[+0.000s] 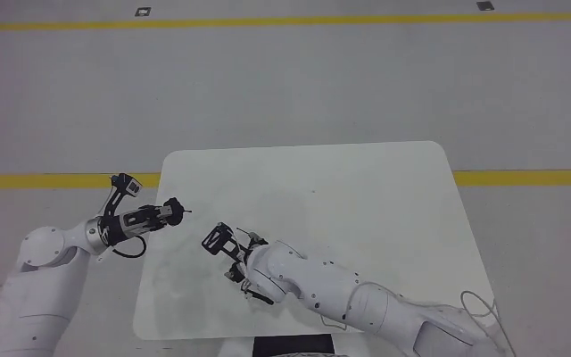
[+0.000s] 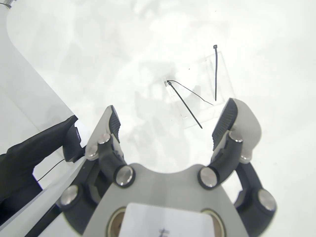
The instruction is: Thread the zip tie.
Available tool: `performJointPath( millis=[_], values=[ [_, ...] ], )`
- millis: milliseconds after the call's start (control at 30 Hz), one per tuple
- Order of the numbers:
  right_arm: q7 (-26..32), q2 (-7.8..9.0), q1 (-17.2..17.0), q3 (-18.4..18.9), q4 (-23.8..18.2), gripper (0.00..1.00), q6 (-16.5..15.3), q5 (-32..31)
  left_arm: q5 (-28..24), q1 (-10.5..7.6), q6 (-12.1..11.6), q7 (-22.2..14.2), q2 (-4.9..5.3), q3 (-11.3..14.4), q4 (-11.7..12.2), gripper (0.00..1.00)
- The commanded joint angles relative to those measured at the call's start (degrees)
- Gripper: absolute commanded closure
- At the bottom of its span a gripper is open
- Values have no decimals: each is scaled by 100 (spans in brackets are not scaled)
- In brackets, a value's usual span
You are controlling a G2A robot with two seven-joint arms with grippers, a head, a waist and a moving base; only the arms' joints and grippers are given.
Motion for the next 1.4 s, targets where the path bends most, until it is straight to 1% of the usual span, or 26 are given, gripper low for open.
performJointPath(
  millis=[0,67,100,167,333,400,467,500,567,767,900,933,967,1000,1033,1167,1300,1367],
  values=[
    [1,0,0,0,0,0,-1,1,0,0,0,0,0,0,0,100],
    [-34,1,-13,2,6,0,-12,-3,0,0,0,0,0,0,0,100],
    [-131,2,-47,0,45,0,-63,-46,0,0,0,0,0,0,0,100],
    [-148,-15,-51,-12,129,0,-130,-145,0,0,0,0,0,0,0,100],
    [-184,-124,-7,18,361,0,-198,-178,0,0,0,0,0,0,0,100],
    [-243,-165,0,38,442,0,-212,-158,-2,19,13,133,-5,28,-61,100],
    [-318,-208,-5,57,518,0,-199,-164,-21,50,0,79,9,-8,-90,100],
    [-352,-227,-9,56,548,0,-194,-182,-99,59,8,-25,16,-28,-89,100],
    [-413,-268,-17,49,611,0,-156,-261,-185,63,9,-160,37,-105,-35,100],
    [-360,-383,-32,-28,702,0,31,-664,-391,156,0,-160,98,-209,-52,100],
    [-295,-442,-52,-25,741,0,70,-846,-439,194,0,-160,128,-229,-81,100],
    [-277,-454,-60,-21,745,17,81,-889,-439,194,0,-160,128,-229,-81,100],
    [-266,-464,-69,-18,745,31,86,-934,-439,194,0,-160,128,-229,-81,100],
    [-253,-475,-84,-11,748,48,94,-998,-439,194,0,-160,128,-229,-81,100],
    [-237,-483,-95,-6,748,53,110,-1055,-439,194,0,-160,128,-229,-81,100],
    [-176,-507,-168,34,707,62,179,-1286,-439,194,0,-160,128,-229,-81,100],
    [-108,-517,-256,96,672,67,214,-1499,-439,194,0,-160,128,-229,-81,100],
    [-31,-531,-280,97,713,66,249,-1687,-439,194,0,-160,128,-229,-81,100]
  ],
)
